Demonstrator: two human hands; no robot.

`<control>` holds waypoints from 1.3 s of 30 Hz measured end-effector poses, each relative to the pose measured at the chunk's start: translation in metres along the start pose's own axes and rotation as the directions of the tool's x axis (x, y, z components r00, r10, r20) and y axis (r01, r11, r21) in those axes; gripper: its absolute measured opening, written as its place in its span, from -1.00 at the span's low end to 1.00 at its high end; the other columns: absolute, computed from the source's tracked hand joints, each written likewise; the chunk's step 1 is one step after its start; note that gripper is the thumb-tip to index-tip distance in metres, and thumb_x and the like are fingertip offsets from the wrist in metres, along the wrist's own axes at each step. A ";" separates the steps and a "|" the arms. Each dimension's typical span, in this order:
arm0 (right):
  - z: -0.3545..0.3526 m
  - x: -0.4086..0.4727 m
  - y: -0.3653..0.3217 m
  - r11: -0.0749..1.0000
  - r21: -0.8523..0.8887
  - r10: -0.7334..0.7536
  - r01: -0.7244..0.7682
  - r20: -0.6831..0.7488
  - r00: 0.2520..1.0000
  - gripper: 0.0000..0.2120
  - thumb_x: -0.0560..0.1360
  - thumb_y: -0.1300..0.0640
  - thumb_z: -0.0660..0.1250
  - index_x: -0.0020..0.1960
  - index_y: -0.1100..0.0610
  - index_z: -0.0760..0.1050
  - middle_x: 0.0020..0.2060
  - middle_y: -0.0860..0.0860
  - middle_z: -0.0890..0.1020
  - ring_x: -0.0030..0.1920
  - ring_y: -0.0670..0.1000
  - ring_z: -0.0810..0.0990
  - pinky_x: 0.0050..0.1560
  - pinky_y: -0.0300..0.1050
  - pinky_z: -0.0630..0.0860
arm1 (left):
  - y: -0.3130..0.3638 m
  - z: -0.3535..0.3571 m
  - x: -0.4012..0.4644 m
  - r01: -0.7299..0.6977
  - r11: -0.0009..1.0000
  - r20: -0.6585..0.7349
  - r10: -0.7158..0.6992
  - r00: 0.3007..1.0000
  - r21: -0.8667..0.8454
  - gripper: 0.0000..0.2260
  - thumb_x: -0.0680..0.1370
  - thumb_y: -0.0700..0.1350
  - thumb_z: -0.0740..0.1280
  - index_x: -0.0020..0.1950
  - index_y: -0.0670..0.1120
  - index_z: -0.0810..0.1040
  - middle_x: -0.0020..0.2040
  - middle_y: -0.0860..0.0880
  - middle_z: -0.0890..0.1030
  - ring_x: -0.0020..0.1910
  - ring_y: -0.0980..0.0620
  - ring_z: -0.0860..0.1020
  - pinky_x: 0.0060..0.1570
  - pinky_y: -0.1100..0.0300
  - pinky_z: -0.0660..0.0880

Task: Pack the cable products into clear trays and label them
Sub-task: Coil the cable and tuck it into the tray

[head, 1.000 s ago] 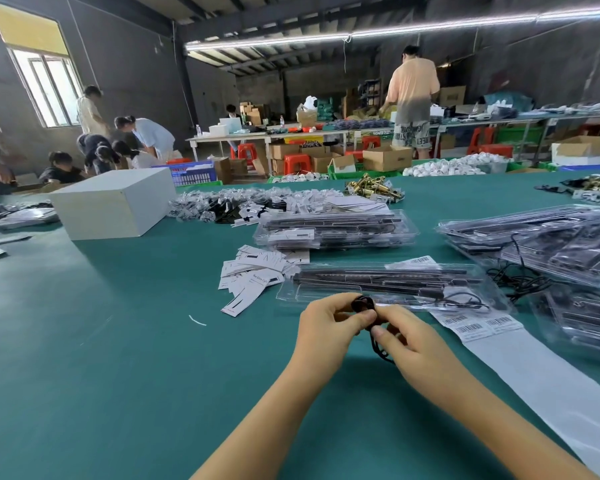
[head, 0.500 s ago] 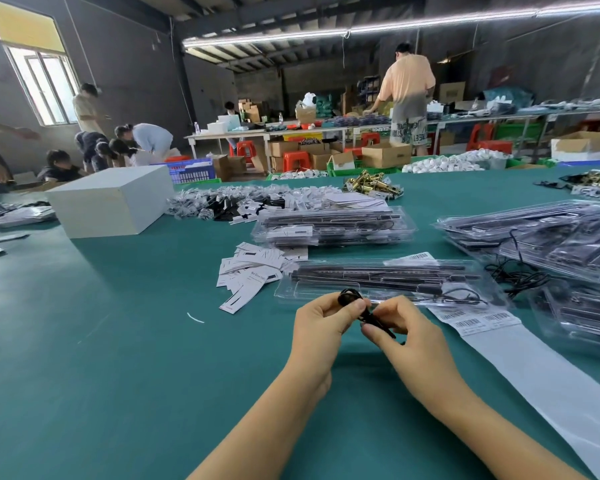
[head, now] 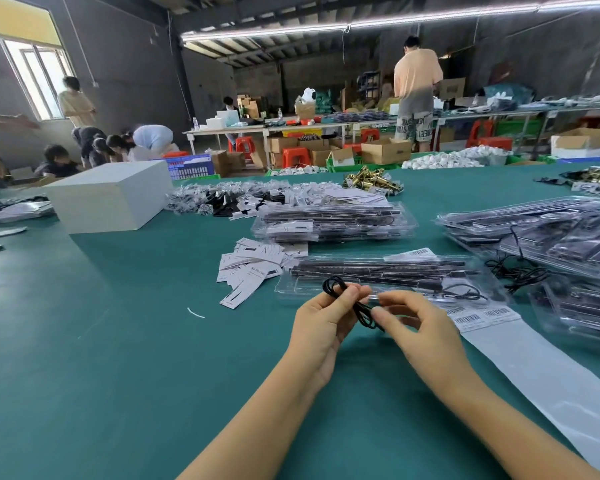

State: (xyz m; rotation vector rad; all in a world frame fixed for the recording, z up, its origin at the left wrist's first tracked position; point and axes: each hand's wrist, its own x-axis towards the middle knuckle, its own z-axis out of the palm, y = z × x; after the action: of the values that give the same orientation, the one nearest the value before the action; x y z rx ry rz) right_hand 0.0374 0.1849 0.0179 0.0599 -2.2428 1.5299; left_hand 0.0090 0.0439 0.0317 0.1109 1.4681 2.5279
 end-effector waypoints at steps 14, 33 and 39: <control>-0.002 0.005 -0.003 0.559 0.549 0.522 -0.622 0.350 0.778 -0.81 0.48 0.16 0.39 -0.04 0.28 0.47 -0.22 0.24 0.69 -0.30 0.05 0.68 -0.39 -0.21 0.58 | 0.006 -0.008 0.006 0.034 0.987 0.005 -0.034 0.999 -0.154 -0.88 0.39 -0.13 0.41 -0.12 -0.15 0.64 -0.12 -0.11 0.70 -0.19 0.02 0.68 -0.23 0.20 0.61; 0.001 -0.003 -0.005 0.996 0.081 -0.031 0.023 0.107 0.994 -0.73 0.47 0.30 0.40 -0.04 -0.04 0.44 -0.22 -0.12 0.63 -0.20 -0.08 0.65 -0.14 -0.25 0.56 | -0.005 -0.007 0.006 -0.042 0.985 -0.039 0.049 0.998 0.166 -0.89 0.62 -0.18 0.23 0.02 -0.17 0.53 -0.09 -0.06 0.69 -0.31 0.12 0.56 -0.30 0.29 0.52; 0.002 -0.005 -0.007 0.996 0.062 -0.070 0.062 0.147 0.987 -0.71 0.47 0.32 0.40 -0.03 -0.06 0.47 -0.12 -0.09 0.61 -0.18 -0.07 0.65 -0.08 -0.20 0.56 | -0.006 -0.009 0.005 -0.089 0.938 0.012 0.090 0.996 0.335 -0.85 0.63 -0.15 0.22 0.08 -0.07 0.59 -0.13 0.08 0.69 -0.27 0.19 0.48 -0.32 0.37 0.45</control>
State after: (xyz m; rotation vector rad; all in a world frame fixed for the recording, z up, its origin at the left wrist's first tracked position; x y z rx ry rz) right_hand 0.0436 0.1795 0.0214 0.2707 -2.2855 1.6015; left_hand 0.0030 0.0405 0.0219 0.2319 1.9247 2.3176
